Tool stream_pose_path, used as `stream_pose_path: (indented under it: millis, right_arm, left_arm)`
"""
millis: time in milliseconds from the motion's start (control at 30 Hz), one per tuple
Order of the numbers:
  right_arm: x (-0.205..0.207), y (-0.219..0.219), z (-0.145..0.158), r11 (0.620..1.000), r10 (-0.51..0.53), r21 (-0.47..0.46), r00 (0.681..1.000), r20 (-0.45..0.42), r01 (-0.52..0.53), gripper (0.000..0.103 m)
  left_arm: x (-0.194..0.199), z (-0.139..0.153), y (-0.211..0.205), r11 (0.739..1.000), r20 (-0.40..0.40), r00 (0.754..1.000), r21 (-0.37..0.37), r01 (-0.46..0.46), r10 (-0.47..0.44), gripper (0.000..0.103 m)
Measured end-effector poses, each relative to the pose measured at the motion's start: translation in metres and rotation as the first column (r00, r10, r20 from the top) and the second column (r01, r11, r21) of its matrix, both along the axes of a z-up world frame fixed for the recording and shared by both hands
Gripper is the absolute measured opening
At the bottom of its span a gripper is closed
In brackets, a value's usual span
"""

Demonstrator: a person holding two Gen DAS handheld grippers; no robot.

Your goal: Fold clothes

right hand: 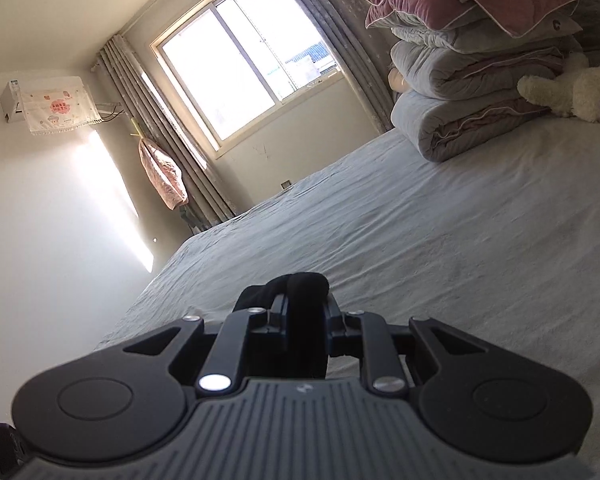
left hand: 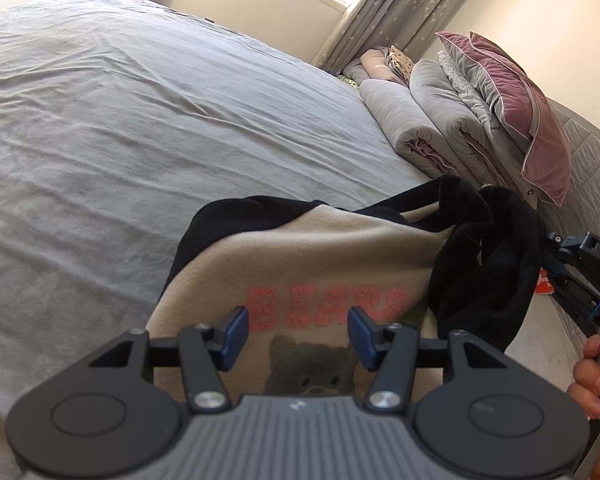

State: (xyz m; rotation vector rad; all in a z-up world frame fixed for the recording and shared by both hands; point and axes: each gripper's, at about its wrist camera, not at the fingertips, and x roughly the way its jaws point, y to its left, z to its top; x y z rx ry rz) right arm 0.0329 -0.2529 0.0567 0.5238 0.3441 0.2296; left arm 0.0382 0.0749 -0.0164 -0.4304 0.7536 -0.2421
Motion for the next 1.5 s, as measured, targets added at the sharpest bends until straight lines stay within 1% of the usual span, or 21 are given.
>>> stream_pose_path:
  millis: [100,333,433,567,767,900,967,1067,1167,1233,1300,1367,1400,1433,1500]
  right_arm:
    - [-0.001,-0.004,0.001,0.998,-0.045,-0.031,0.999,0.023,0.045,0.020]
    - [0.001,-0.018,-0.001,0.992,-0.113,-0.060,0.993,0.028,0.115,0.020]
    - [0.000,-0.026,0.002,0.983,-0.152,-0.091,0.987,0.052,0.157,0.020]
    - [-0.005,-0.040,0.007,0.961,-0.235,-0.129,0.968,0.082,0.244,0.020]
    - [-0.010,-0.069,0.007,0.919,-0.355,-0.152,0.932,0.080,0.363,0.020]
    - [-0.007,-0.079,0.000,0.892,-0.407,-0.198,0.913,0.037,0.406,0.020]
    - [-0.003,-0.082,-0.006,0.884,-0.423,-0.218,0.906,-0.001,0.413,0.020]
    - [0.002,-0.085,-0.015,0.883,-0.432,-0.233,0.899,-0.067,0.407,0.021]
    - [0.007,-0.086,-0.022,0.897,-0.416,-0.233,0.894,-0.166,0.374,0.023]
    - [0.008,-0.086,-0.028,0.909,-0.400,-0.222,0.890,-0.221,0.354,0.029]
    - [0.006,-0.086,-0.030,0.914,-0.394,-0.211,0.884,-0.252,0.347,0.035]
    - [0.005,-0.086,-0.031,0.919,-0.386,-0.203,0.880,-0.276,0.339,0.042]
    - [0.003,-0.087,-0.031,0.922,-0.379,-0.201,0.879,-0.288,0.332,0.048]
    - [0.002,-0.088,-0.031,0.924,-0.374,-0.199,0.879,-0.297,0.327,0.051]
    - [0.000,-0.091,-0.031,0.929,-0.363,-0.193,0.878,-0.311,0.316,0.054]
  left_arm:
    - [0.001,-0.003,-0.001,1.000,-0.019,1.000,0.029,-0.010,0.010,0.056]
    - [0.001,-0.001,0.005,0.999,-0.016,0.999,0.030,-0.038,0.039,0.056]
    - [0.000,0.000,0.008,0.998,-0.013,0.999,0.032,-0.052,0.053,0.056]
    - [0.000,0.002,0.012,0.997,-0.008,0.998,0.027,-0.068,0.068,0.056]
    - [0.000,0.004,0.019,0.995,-0.007,0.995,0.018,-0.097,0.097,0.056]
    - [0.000,0.005,0.024,0.993,-0.001,0.993,0.014,-0.116,0.116,0.056]
    - [0.000,0.006,0.028,0.991,0.004,0.991,0.014,-0.135,0.135,0.056]
    - [0.001,0.007,0.034,0.987,0.006,0.987,0.014,-0.162,0.162,0.056]
    - [0.004,0.004,0.041,0.983,-0.004,0.983,0.015,-0.185,0.185,0.056]
    - [0.006,0.002,0.044,0.981,-0.013,0.981,0.013,-0.194,0.195,0.056]
    - [0.009,-0.002,0.046,0.980,-0.027,0.980,0.008,-0.196,0.197,0.056]
    - [0.011,-0.008,0.046,0.980,-0.041,0.980,-0.024,-0.196,0.195,0.055]
    - [0.012,-0.010,0.046,0.980,-0.049,0.980,-0.039,-0.196,0.194,0.054]
    - [0.013,-0.012,0.045,0.979,-0.054,0.979,-0.046,-0.199,0.196,0.053]
    - [0.015,-0.016,0.041,0.980,-0.052,0.980,-0.047,-0.195,0.193,0.044]
